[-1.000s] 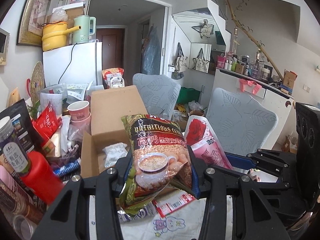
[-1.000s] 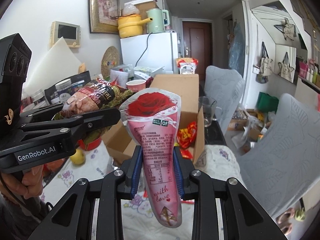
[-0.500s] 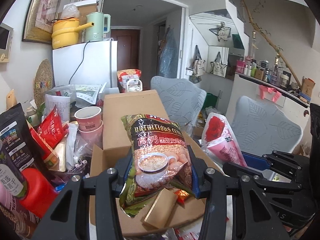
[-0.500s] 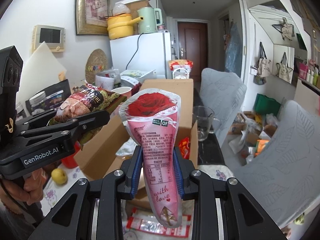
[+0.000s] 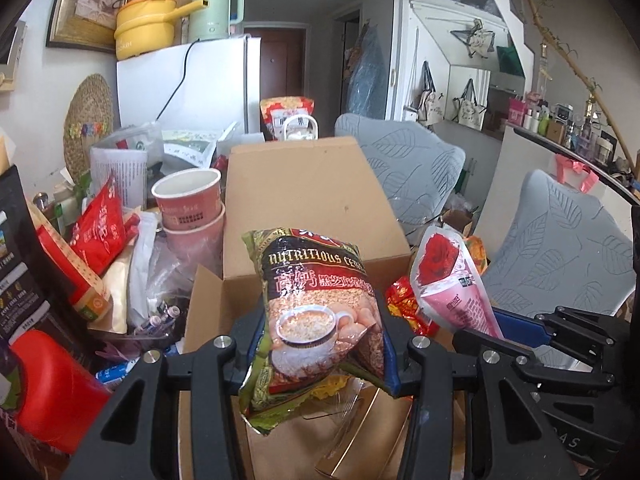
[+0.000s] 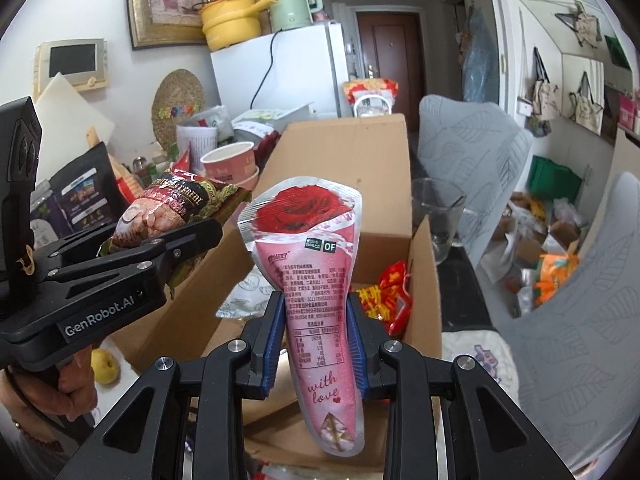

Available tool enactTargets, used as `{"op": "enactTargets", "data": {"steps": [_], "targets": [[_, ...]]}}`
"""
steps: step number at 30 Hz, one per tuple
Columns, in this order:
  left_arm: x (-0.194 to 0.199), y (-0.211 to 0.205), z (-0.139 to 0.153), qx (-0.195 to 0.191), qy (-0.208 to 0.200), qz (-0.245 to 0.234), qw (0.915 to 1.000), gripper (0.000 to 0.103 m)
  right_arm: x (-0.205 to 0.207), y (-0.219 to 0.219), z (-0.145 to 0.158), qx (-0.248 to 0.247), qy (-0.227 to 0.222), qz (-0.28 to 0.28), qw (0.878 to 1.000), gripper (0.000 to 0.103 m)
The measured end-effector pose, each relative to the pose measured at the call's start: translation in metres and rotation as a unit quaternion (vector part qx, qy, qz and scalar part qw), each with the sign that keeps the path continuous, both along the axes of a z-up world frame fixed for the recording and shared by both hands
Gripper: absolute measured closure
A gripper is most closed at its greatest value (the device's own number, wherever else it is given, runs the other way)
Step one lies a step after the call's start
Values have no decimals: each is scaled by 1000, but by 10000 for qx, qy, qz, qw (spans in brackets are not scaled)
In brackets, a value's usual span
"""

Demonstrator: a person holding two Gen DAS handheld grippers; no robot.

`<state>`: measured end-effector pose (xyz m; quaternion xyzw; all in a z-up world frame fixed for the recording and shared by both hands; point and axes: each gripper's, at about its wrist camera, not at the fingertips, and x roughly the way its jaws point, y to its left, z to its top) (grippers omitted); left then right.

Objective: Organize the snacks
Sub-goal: 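Lower both packets into the box and open both tools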

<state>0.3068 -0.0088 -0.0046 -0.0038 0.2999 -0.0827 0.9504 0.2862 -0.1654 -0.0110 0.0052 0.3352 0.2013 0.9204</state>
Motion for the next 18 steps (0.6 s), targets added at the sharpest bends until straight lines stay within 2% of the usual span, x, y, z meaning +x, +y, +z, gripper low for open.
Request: {"op": "enactTargets", "data": {"steps": [8, 16, 18], "targets": [[21, -7, -36, 83, 547, -52, 9985, 58, 22, 0, -26, -98, 518, 9, 9986, 73], [37, -23, -68, 279, 1299, -186, 9910, 58, 32, 3, -46, -248, 916, -27, 9955, 71], [38, -23, -72, 285, 1351, -161, 9903, 58, 34, 5, -50, -347, 949, -42, 9949, 71]]}}
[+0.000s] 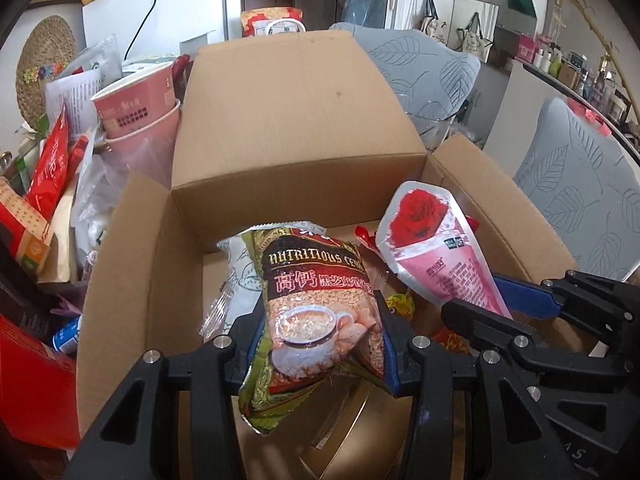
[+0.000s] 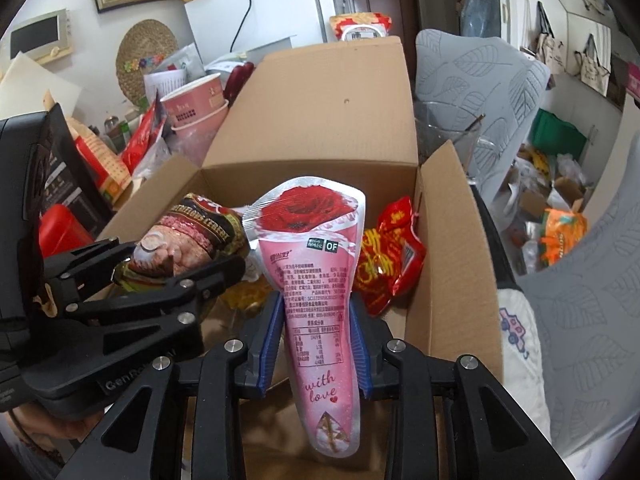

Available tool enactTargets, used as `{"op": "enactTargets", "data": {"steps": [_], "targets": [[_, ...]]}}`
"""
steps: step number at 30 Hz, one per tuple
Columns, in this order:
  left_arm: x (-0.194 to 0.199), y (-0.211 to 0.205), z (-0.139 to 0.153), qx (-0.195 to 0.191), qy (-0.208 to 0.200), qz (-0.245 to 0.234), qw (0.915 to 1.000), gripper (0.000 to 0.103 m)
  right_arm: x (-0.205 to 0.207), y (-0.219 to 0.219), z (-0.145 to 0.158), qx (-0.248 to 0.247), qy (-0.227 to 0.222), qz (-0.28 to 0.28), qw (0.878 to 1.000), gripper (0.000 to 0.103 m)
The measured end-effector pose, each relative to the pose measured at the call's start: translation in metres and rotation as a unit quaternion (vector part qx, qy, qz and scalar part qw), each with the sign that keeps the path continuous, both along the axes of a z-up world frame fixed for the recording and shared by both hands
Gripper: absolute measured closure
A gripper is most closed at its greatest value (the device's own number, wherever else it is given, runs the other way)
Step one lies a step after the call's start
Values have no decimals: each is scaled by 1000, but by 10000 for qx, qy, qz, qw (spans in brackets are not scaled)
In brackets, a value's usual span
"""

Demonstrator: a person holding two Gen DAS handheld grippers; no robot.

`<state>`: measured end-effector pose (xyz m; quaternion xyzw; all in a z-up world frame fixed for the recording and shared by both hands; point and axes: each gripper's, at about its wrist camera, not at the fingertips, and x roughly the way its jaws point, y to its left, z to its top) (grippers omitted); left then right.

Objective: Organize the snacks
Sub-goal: 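Lower both packets into the box and open both tools, then withdraw both open tools from the box back over the table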

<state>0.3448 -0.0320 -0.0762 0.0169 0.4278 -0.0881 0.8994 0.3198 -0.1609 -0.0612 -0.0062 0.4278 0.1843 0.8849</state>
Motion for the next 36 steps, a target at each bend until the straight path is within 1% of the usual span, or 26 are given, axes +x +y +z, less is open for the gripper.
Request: {"op": "enactTargets", "data": {"steps": [3, 10, 14, 16, 19, 21, 23, 24, 26, 31, 36], "targets": [[1, -1, 0, 96, 33, 41, 9999, 58, 0, 2, -2, -103, 0, -13, 9999, 71], [11, 2, -9, 13, 507, 129, 9986, 57, 0, 8, -5, -322, 24, -20, 9995, 70], [13, 2, -10, 61, 554, 151, 9983, 56, -1, 11, -4, -431, 57, -17, 9991, 70], [10, 2, -8, 128, 514, 201, 9984, 54, -2, 12, -3, -489, 36, -25, 9988, 69], [4, 5, -5, 110, 453, 276, 9985, 48, -5, 10, 2, -483, -24, -79, 9988, 63], [1, 8, -1, 114, 395, 345, 9986, 35, -8, 9, 6, -428, -43, -99, 9990, 62], [-1, 9, 5, 210, 273, 432, 9985, 27, -10, 8, 11, -429, -74, -117, 9990, 62], [-3, 10, 8, 252, 219, 462, 9984, 27, -12, 8, 14, -438, -110, -135, 9989, 61], [-6, 11, 15, 259, 161, 499, 9983, 27, -16, 7, 20, -444, -164, -173, 9987, 55], [-19, 14, 38, 226, -23, 532, 9983, 27, -27, 3, 39, -368, -336, -209, 9985, 55], [-39, 12, 69, 246, -367, 499, 9978, 27, -41, -1, 61, -319, -549, -245, 9977, 55]]}}
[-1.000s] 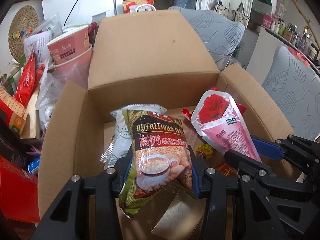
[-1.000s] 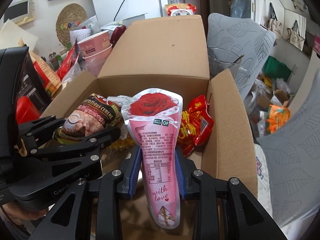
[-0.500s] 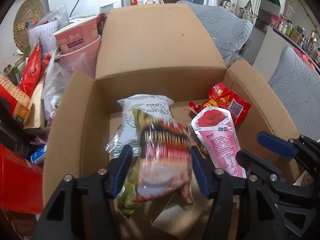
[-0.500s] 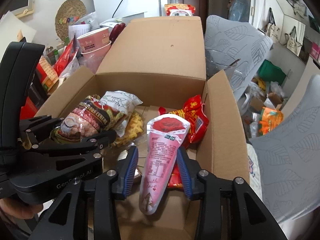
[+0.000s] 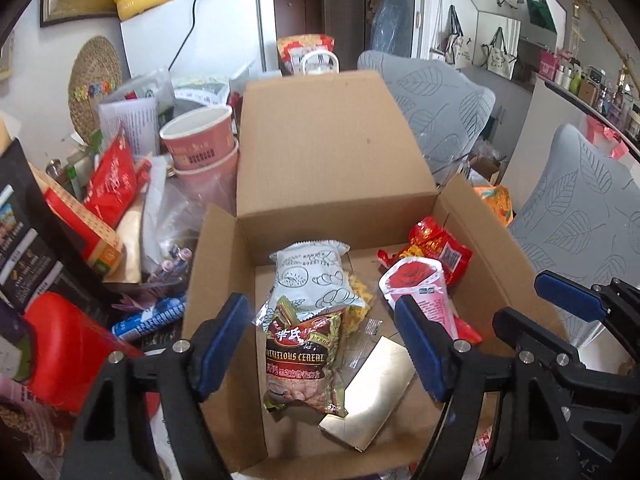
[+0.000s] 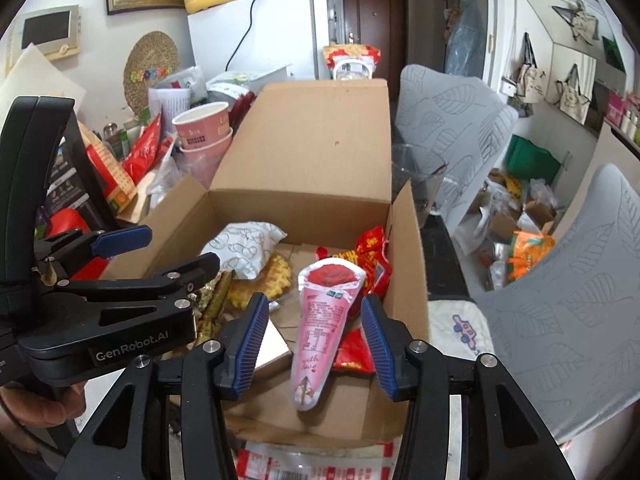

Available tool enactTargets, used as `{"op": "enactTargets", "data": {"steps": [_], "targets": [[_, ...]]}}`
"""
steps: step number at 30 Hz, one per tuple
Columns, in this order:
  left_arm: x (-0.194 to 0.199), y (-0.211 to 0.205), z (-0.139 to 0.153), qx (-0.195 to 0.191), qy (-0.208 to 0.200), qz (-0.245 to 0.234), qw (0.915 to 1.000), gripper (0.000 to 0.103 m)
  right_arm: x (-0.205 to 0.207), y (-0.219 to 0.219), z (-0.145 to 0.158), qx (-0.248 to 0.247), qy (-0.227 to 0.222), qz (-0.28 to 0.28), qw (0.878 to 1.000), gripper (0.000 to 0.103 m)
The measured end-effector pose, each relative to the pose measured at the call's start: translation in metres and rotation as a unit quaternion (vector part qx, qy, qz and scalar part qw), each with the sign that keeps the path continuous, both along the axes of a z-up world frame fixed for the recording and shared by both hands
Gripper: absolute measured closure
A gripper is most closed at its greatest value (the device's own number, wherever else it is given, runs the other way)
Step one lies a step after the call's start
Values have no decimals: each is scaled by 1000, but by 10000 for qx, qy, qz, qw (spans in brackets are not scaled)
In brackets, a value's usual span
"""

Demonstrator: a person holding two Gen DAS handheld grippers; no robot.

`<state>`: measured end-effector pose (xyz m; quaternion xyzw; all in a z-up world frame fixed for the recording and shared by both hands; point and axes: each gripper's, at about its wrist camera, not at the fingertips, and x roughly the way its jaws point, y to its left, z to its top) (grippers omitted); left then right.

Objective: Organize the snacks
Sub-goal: 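Withdraw both open tools from the box back over the table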

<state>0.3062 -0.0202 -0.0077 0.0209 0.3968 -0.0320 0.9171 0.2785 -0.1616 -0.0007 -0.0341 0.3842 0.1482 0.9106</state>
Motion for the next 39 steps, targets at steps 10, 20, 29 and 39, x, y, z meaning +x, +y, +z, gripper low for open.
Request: {"op": "enactTargets", "data": {"steps": [10, 20, 29, 39], "targets": [[-45, -5, 57, 2, -639, -120, 9979, 27, -39, -8, 46, 193, -481, -11, 9987, 55], [-99, -7, 93, -69, -1072, -275, 9938, 27, -90, -13, 83, 257, -941, 29, 9952, 55], [-147, -5, 107, -106, -1259, -482, 9908, 27, -138, -12, 96, 249, -1189, 139, 9925, 52], [-187, -4, 94, -146, -1174, -689, 9906, 27, -179, -11, 90, 221, -1277, 171, 9914, 49]]}}
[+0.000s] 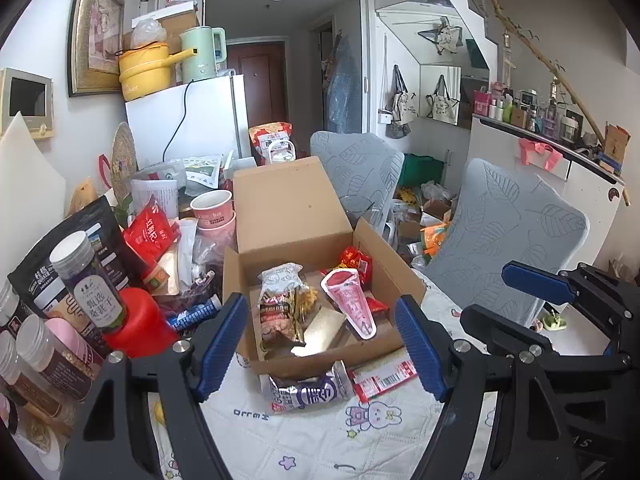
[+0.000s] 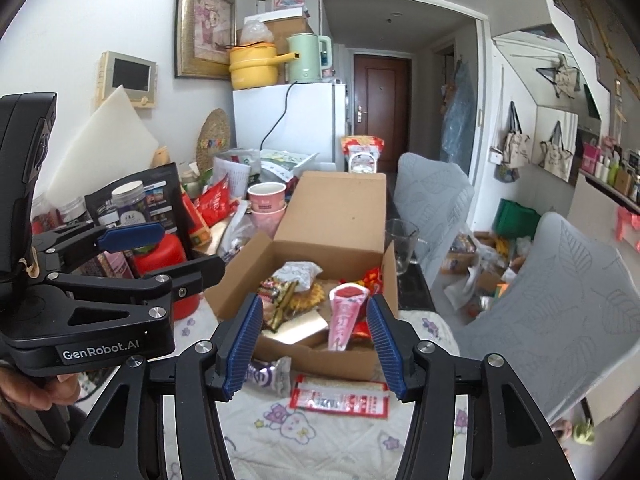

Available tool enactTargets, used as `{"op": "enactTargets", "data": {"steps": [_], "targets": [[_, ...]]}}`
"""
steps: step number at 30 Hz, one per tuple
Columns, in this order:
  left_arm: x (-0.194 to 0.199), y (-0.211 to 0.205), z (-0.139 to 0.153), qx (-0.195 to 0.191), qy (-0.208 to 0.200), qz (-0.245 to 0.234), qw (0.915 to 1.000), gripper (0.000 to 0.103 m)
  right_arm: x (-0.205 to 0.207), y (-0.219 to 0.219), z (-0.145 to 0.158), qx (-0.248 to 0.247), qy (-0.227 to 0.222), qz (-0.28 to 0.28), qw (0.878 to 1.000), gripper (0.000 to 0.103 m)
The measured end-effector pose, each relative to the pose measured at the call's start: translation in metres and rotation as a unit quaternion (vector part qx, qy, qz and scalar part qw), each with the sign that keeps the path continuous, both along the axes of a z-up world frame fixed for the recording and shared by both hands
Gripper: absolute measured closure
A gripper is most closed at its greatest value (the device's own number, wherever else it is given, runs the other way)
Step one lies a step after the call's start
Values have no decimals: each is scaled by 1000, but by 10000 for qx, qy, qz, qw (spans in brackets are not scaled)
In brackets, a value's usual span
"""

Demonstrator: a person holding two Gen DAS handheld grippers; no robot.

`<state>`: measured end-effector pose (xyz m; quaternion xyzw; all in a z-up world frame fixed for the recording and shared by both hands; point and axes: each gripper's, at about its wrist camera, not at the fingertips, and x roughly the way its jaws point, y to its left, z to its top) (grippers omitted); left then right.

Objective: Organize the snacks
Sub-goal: 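Withdraw both open tools from the box back over the table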

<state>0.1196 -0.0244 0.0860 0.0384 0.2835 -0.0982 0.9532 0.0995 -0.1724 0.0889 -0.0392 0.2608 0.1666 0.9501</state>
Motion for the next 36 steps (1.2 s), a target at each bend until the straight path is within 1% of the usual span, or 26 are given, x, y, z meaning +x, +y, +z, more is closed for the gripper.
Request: {"op": "enactTargets", "data": {"steps": [2, 8, 17, 21, 25, 31, 36], "targets": [[-5, 0, -4, 1, 23, -38, 10000, 27, -6, 0, -4, 1, 12, 9, 10000, 46], [-18, 1, -20, 18, 78, -222, 9997, 27, -21, 0, -21, 13, 158, 32, 9999, 46], [-22, 6, -51, -39, 345, -201, 9992, 27, -30, -6, -56, 66, 487, -49, 9988, 46], [-19, 13, -65, -137, 455, -147, 9988, 27, -28, -12, -71, 119, 676, -124, 9976, 46], [-16, 21, -81, -259, 473, -13, 9985, 27, -24, -16, -89, 80, 848, -230, 9961, 46], [-1, 32, -112, -329, 788, 39, 9963, 27, -15, -18, -112, 30, 1079, -265, 9938, 46], [14, 39, -132, -351, 906, 52, 9953, 27, -4, -18, -129, 2, 1246, -230, 9919, 46]]}}
